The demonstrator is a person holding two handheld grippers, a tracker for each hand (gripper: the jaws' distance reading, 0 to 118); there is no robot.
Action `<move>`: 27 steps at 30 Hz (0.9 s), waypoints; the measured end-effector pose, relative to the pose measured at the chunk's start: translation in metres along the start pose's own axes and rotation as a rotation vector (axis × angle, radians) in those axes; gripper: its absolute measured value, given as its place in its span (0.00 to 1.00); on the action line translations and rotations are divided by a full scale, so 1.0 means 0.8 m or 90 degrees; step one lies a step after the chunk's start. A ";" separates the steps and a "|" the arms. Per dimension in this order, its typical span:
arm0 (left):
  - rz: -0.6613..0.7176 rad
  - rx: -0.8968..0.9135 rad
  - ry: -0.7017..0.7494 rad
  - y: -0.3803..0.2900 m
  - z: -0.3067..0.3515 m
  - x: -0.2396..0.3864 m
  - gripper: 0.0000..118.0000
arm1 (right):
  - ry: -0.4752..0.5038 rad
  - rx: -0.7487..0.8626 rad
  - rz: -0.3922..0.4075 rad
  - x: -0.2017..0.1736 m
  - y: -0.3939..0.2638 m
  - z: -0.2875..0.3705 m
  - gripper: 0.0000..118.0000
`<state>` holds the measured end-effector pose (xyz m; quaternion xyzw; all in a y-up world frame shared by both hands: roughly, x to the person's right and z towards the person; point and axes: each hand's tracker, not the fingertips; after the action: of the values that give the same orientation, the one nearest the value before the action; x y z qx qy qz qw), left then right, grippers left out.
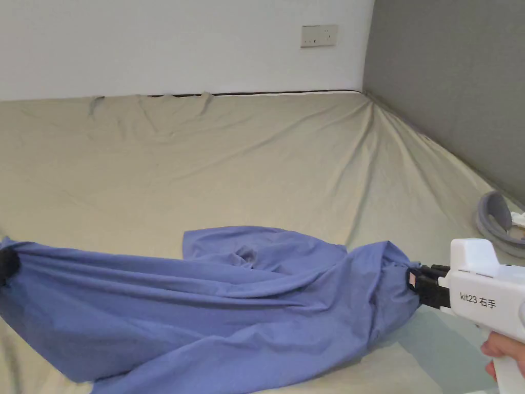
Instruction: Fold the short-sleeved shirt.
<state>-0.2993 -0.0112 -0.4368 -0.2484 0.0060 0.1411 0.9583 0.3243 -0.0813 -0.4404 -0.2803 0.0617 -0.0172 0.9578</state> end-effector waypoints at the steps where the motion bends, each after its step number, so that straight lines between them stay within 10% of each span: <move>1: 0.018 0.017 -0.011 0.011 0.012 -0.001 0.02 | 0.001 0.027 -0.009 -0.017 0.011 0.028 0.04; 12: -0.024 0.139 -0.002 0.121 0.137 -0.002 0.02 | -0.066 0.246 0.039 -0.037 0.146 0.195 0.04; 27: -0.078 0.220 0.077 0.262 0.133 0.013 0.02 | -0.189 0.318 0.127 -0.030 0.319 0.159 0.04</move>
<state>-0.3529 0.2176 -0.4436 -0.0880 0.0728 0.0639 0.9914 0.3162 0.2036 -0.4693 -0.0285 -0.0580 0.1036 0.9925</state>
